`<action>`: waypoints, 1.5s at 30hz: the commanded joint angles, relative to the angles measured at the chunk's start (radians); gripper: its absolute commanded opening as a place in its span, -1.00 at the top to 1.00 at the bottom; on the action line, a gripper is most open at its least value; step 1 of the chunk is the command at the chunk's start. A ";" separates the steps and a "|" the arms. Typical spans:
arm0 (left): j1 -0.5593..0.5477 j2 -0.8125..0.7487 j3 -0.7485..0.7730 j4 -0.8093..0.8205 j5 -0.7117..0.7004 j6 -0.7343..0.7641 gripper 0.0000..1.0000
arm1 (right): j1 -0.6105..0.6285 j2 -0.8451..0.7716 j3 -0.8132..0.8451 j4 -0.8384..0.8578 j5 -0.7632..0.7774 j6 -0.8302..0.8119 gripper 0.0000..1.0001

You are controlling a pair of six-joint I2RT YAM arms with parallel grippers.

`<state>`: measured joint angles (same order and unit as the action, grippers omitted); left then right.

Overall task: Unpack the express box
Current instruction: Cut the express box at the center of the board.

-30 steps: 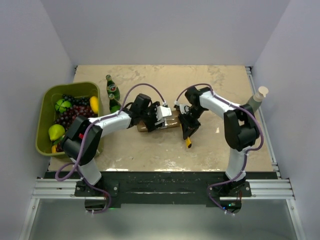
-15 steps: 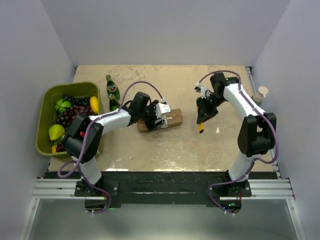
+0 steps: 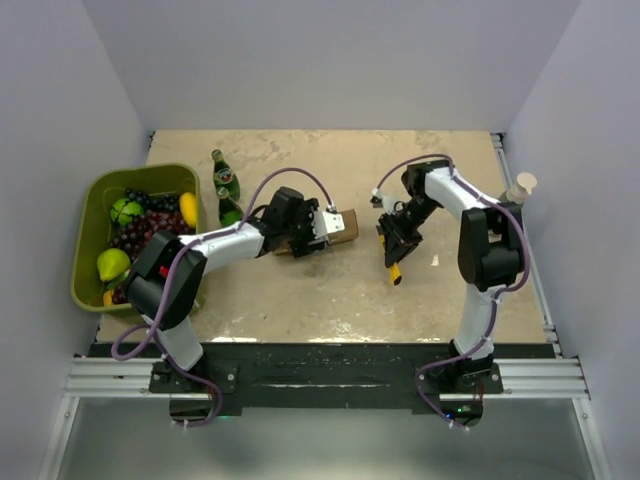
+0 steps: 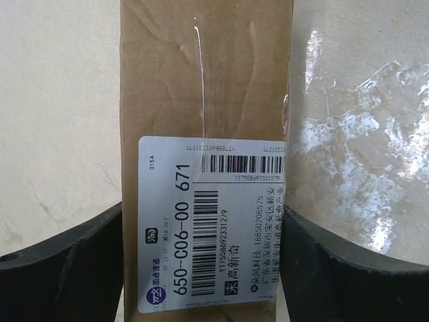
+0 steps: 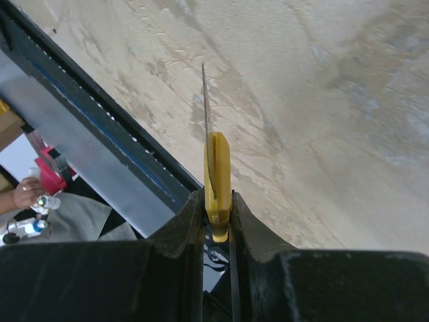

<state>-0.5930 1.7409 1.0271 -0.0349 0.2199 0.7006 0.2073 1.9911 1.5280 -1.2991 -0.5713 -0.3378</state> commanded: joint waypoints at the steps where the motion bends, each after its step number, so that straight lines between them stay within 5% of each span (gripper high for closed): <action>1: -0.010 -0.027 -0.021 0.018 -0.086 0.057 1.00 | 0.040 0.001 0.061 -0.055 -0.085 -0.047 1.00; 12: -0.044 -0.040 -0.048 0.056 -0.123 0.094 1.00 | 0.115 0.064 0.095 -0.006 0.067 0.066 1.00; 45: -0.068 -0.041 -0.064 0.061 -0.129 0.062 1.00 | 0.153 0.149 0.192 0.014 0.113 0.106 1.00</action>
<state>-0.6518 1.7256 0.9833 0.0208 0.0978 0.7700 0.3470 2.1464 1.7004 -1.2827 -0.4801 -0.2474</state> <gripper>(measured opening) 0.813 0.166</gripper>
